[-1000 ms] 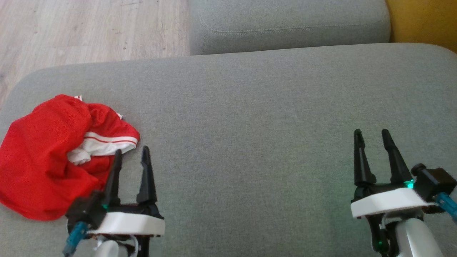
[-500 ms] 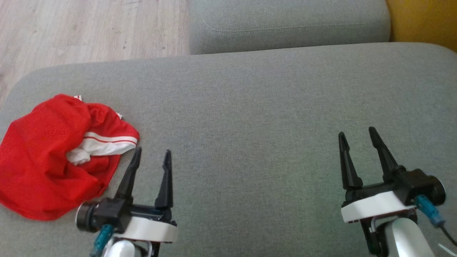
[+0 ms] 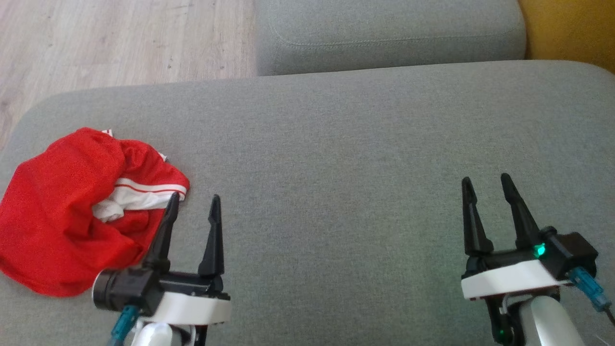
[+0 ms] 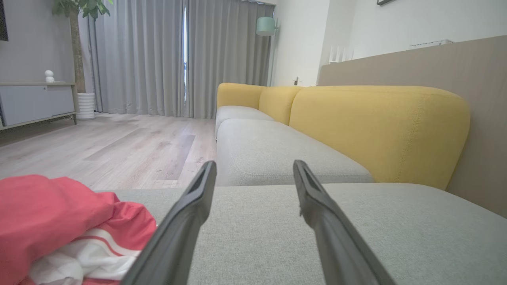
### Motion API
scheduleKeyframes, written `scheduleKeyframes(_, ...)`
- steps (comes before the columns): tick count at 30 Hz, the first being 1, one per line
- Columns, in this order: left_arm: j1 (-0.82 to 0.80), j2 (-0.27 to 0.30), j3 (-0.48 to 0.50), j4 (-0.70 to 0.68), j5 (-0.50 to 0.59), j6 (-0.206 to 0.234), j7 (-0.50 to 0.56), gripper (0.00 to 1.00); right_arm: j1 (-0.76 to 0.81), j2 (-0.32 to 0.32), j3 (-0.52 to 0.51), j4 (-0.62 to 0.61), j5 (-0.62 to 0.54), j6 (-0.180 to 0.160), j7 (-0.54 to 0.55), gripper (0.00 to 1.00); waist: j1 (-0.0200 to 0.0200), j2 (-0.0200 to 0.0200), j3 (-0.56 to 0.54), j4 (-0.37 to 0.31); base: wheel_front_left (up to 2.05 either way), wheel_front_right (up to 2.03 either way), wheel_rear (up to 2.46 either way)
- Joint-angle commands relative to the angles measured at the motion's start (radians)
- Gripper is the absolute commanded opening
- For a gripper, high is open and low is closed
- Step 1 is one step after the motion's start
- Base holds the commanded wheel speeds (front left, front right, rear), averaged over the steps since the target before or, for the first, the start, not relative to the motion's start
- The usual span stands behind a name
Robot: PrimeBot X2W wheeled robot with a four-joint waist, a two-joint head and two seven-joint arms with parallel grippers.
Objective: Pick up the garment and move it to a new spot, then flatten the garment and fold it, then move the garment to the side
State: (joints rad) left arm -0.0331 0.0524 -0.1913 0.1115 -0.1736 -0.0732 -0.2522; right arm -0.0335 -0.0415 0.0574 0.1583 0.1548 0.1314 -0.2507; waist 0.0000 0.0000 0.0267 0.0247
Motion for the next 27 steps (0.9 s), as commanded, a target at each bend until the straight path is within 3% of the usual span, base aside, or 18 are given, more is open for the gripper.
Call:
scheduleKeyframes(1, -0.019, 0.0, 0.037, -0.033, -0.009, -0.008, -0.01, 1.0, -0.034, -0.009, 0.025, -0.024, 0.016, -0.001, -0.011, 1.0, 0.0, 0.0, -0.001, 0.0, 0.0, 0.0, 0.0)
scheduleKeyframes(9, -0.005, -0.002, 0.034, -0.002, -0.051, -0.028, -0.01, 1.0, -0.021, -0.009, 0.045, 0.017, 0.069, -0.001, -0.011, 1.0, 0.0, 0.0, -0.012, 0.001, 0.0, 0.0, 0.0)
scheduleKeyframes(27, -0.014, -0.002, 0.032, 0.008, -0.065, -0.02, -0.01, 1.0, -0.027, -0.009, 0.067, 0.023, 0.062, -0.001, -0.011, 1.0, 0.0, 0.0, -0.01, 0.03, 0.0, 0.0, 0.0)
